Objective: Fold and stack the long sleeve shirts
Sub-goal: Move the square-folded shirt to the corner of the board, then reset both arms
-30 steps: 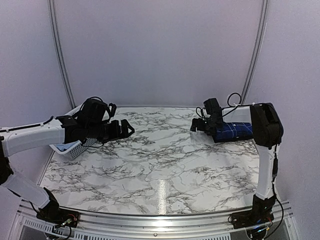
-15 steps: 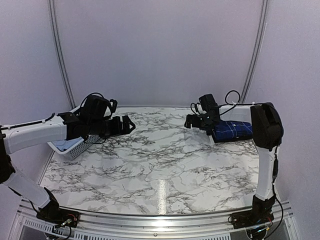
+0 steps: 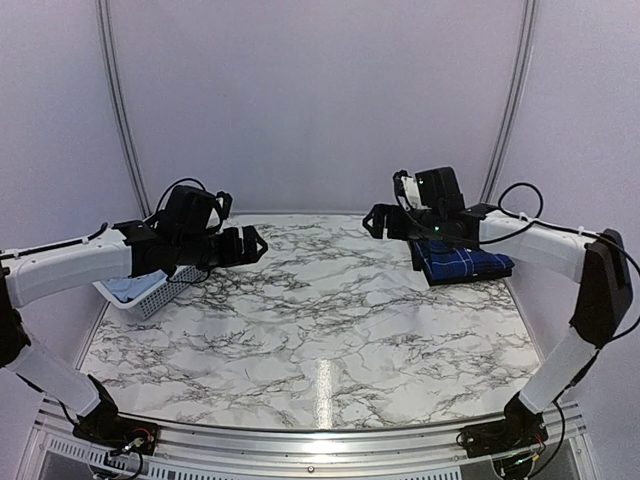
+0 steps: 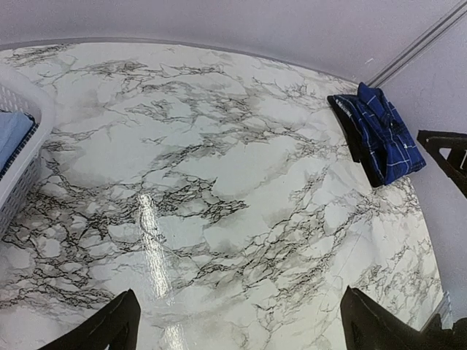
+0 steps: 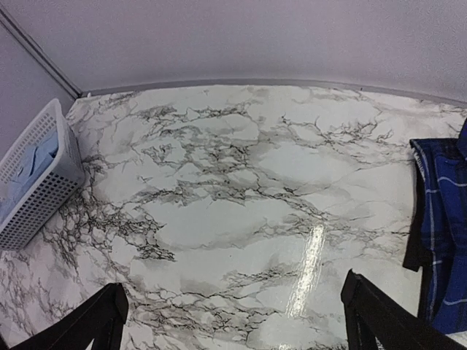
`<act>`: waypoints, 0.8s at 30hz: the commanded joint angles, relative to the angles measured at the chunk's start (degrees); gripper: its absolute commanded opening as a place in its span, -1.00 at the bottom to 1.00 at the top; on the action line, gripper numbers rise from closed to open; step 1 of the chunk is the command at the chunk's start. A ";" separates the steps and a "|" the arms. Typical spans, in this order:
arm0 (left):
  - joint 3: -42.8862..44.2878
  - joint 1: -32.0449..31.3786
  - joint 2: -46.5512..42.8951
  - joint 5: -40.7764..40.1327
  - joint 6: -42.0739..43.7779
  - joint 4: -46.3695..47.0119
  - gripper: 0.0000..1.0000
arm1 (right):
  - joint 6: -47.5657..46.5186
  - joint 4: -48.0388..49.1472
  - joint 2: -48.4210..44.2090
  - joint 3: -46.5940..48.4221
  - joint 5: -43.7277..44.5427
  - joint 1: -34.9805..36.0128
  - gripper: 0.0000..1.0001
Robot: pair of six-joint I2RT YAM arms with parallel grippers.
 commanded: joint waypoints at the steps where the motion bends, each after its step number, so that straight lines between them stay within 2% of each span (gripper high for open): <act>1: 1.01 0.47 -2.51 -3.21 2.58 -1.58 0.98 | 2.27 4.78 -8.54 -6.52 1.80 0.71 0.97; 11: -0.51 0.73 -6.98 -7.48 4.76 -1.58 0.98 | 2.93 11.46 -26.93 -20.92 7.38 0.67 0.97; 18: -1.21 0.77 -8.09 -8.86 4.74 -1.51 0.98 | 3.50 14.78 -31.47 -24.14 8.68 0.69 0.97; 24: -1.59 0.77 -8.23 -9.13 4.10 -1.40 0.98 | 3.58 15.24 -31.00 -23.98 8.83 0.71 0.97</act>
